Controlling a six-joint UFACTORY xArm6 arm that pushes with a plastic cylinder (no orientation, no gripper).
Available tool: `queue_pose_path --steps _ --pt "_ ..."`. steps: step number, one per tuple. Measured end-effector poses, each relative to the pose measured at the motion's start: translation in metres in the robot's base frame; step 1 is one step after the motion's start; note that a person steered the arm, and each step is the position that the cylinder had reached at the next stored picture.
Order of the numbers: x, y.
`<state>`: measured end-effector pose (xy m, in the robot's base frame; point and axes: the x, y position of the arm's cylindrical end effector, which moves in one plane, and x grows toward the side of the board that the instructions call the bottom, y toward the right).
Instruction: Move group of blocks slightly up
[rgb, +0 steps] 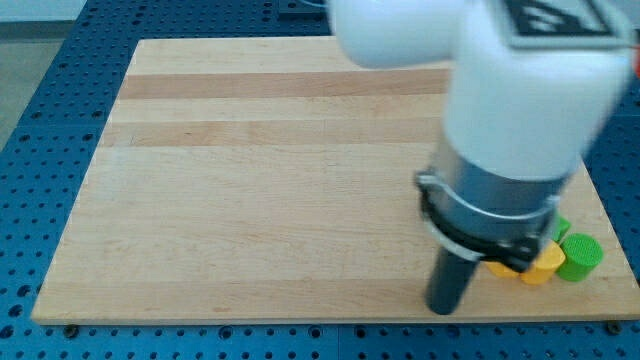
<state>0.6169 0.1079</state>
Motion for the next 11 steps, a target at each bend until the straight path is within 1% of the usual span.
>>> queue_pose_path --steps 1,3,5,7,11 --pt "0.001 0.033" --pt "-0.003 0.152" --pt "-0.020 0.157" --pt "-0.031 0.133" --pt "-0.084 0.117"
